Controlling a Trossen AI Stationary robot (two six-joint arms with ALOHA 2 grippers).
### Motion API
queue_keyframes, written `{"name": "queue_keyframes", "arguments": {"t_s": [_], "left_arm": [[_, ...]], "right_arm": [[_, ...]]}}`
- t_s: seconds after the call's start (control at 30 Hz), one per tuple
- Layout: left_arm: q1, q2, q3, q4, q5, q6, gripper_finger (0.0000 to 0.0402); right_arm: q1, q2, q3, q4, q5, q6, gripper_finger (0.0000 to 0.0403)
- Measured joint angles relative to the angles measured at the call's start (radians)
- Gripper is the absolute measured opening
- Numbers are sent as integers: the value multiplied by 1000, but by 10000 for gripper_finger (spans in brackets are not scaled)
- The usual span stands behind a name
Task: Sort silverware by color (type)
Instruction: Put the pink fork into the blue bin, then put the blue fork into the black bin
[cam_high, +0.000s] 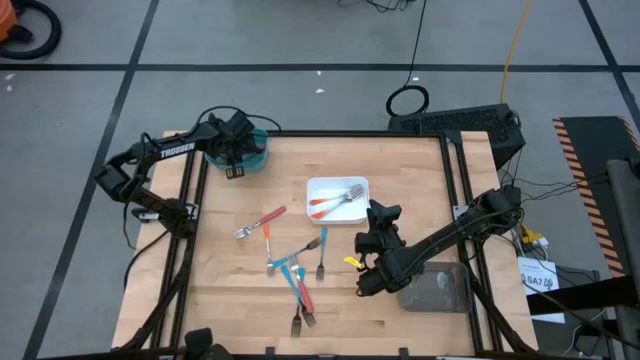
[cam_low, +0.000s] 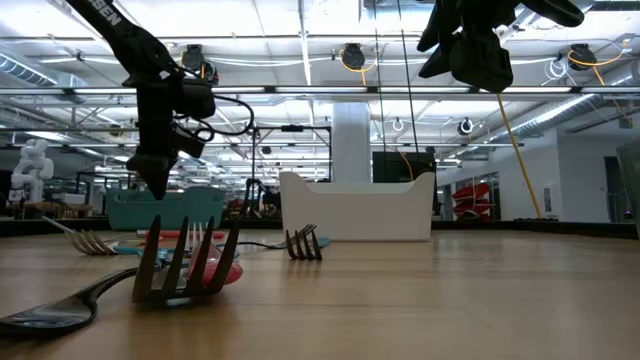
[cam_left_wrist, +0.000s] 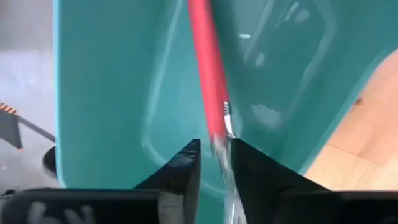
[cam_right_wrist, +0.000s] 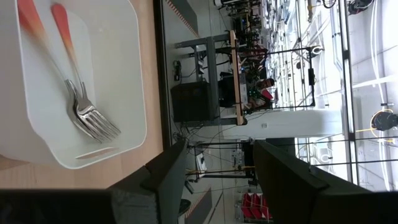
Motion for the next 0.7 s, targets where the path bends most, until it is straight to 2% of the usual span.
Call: {"name": "queue_keyframes", "arguments": {"t_s": [0.17, 0.4, 0.7], "left_arm": [[0, 0, 0, 18, -7, -16, 141], [-15, 0, 0, 22, -7, -55, 144], [-70, -4, 67, -68, -7, -333, 145]], "right_arm": [[0, 0, 0, 0, 0, 0, 181], [0, 0, 0, 0, 0, 0, 181], [0, 0, 0, 0, 0, 2, 181]]}}
